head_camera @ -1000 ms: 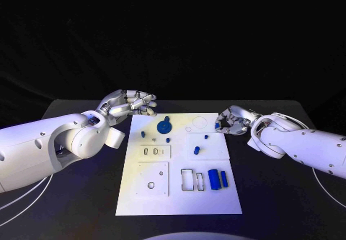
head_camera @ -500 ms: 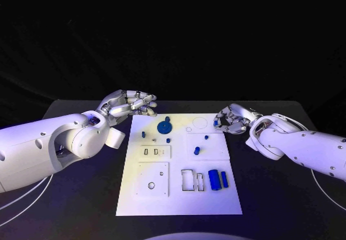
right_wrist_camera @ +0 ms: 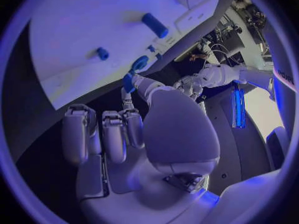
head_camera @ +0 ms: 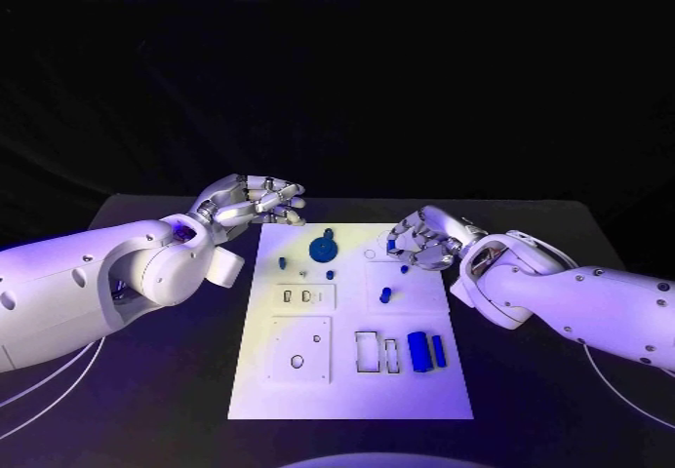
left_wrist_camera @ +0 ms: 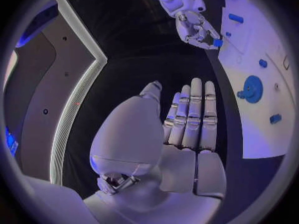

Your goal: Assemble the parts on the task board

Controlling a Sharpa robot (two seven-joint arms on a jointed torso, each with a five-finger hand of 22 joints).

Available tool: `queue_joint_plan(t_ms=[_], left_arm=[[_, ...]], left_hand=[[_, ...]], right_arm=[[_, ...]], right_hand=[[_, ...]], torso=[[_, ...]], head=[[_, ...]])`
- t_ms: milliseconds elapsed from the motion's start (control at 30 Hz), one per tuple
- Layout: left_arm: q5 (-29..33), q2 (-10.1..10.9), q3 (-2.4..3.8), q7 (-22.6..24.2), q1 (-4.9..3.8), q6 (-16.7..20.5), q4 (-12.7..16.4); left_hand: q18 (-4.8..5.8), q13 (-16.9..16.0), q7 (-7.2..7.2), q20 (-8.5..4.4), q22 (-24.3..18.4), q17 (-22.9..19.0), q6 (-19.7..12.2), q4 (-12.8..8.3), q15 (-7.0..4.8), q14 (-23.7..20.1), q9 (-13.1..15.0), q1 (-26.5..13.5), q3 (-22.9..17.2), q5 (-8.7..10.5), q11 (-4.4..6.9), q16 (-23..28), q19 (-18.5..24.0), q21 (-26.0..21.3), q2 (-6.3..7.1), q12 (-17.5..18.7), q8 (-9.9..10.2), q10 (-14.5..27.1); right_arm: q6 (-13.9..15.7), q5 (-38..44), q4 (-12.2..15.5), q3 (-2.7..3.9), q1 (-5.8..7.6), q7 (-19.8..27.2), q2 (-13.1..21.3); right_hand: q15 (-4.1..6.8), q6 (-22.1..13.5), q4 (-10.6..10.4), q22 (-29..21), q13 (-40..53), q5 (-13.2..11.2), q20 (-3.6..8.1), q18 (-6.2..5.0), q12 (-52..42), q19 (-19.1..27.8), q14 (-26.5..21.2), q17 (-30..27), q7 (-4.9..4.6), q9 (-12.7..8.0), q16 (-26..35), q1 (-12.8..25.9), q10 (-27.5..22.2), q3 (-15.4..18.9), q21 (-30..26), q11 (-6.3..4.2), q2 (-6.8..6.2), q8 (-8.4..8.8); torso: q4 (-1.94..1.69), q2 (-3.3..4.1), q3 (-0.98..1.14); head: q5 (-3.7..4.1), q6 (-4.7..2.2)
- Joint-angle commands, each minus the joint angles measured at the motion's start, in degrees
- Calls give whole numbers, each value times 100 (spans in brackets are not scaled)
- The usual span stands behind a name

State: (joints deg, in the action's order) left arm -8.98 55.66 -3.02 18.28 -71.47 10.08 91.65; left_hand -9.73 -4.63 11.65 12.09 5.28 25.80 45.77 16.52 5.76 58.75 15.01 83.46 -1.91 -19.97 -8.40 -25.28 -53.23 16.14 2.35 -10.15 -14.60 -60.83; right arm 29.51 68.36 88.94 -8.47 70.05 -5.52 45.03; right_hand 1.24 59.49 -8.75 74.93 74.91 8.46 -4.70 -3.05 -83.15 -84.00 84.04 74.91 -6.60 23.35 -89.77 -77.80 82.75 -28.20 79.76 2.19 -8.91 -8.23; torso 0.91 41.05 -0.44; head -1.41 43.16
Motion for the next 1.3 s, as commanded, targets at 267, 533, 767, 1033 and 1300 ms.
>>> queue_joint_plan(t_ms=[267, 533, 767, 1033, 1300], left_arm=[[478, -90, 3, -41, -3, 81, -96], [744, -116, 3, -67, -3, 212, -130], [709, -144, 3, -76, -4, 255, -104], [337, -160, 3, -26, -4, 348, -87], [245, -176, 3, -21, -4, 336, -79]], left_hand=[[-68, -11, 23, 17, -7, 16, -46, -15, 8, -29, 11, 4, -1, 36, -29, 18, 13, -31, -63, 36, 21, -15], [-69, -14, 19, 17, -7, 22, -36, -13, 6, -25, 15, 0, 0, 35, -25, 14, 7, -30, -67, 31, 16, -28], [-70, -17, 17, 16, -6, 26, -32, -13, 4, -22, 17, 0, -1, 31, -23, 11, 4, -28, -69, 28, 13, -36], [-70, -17, 16, 16, -7, 29, -32, -14, 4, -25, 18, 0, 1, 29, -22, 12, 3, -29, -67, 28, 13, -37], [-70, -17, 16, 16, -7, 29, -32, -14, 4, -25, 18, 0, 1, 29, -22, 12, 3, -29, -67, 28, 13, -37]], right_arm=[[-283, 829, 436, -16, -20, -1033, -635], [-272, 1068, 305, -52, -115, -1343, -1032], [-319, 1307, 159, -90, -206, -1412, -1317], [-379, 1531, -14, -122, -338, -1463, -1598], [-434, 1635, -150, -132, -433, -1481, -1743]], right_hand=[[43, -20, 1, 717, 560, 29, 22, 10, 29, 13, 596, 1509, 0, 22, -23, 76, -30, -37, -64, -9, -33, -7], [43, -8, -2, 709, 548, 41, 23, 7, 39, 19, 596, 1509, 3, 27, -23, 105, -39, -49, -77, -9, -42, -14], [44, -4, -2, 714, 557, 44, 23, 8, 32, 15, 596, 1509, 4, 30, -23, 120, -32, -52, -72, -10, -51, -16], [47, 0, 21, 720, 555, 78, 25, 10, 34, 8, 596, 1509, 10, 35, -23, 134, -32, -74, -66, -16, -80, -19], [50, -6, 59, 717, 550, 106, 28, 8, 39, 11, 596, 1509, 9, 39, -23, 143, -36, -93, -75, -17, -131, -17]], torso=[[-24, -78, -36], [-20, -95, -54], [-42, -85, -58], [-25, -84, -49], [-22, -80, -46]], head=[[-79, 23], [-129, 40], [-122, 77], [-146, 95], [-166, 126]])
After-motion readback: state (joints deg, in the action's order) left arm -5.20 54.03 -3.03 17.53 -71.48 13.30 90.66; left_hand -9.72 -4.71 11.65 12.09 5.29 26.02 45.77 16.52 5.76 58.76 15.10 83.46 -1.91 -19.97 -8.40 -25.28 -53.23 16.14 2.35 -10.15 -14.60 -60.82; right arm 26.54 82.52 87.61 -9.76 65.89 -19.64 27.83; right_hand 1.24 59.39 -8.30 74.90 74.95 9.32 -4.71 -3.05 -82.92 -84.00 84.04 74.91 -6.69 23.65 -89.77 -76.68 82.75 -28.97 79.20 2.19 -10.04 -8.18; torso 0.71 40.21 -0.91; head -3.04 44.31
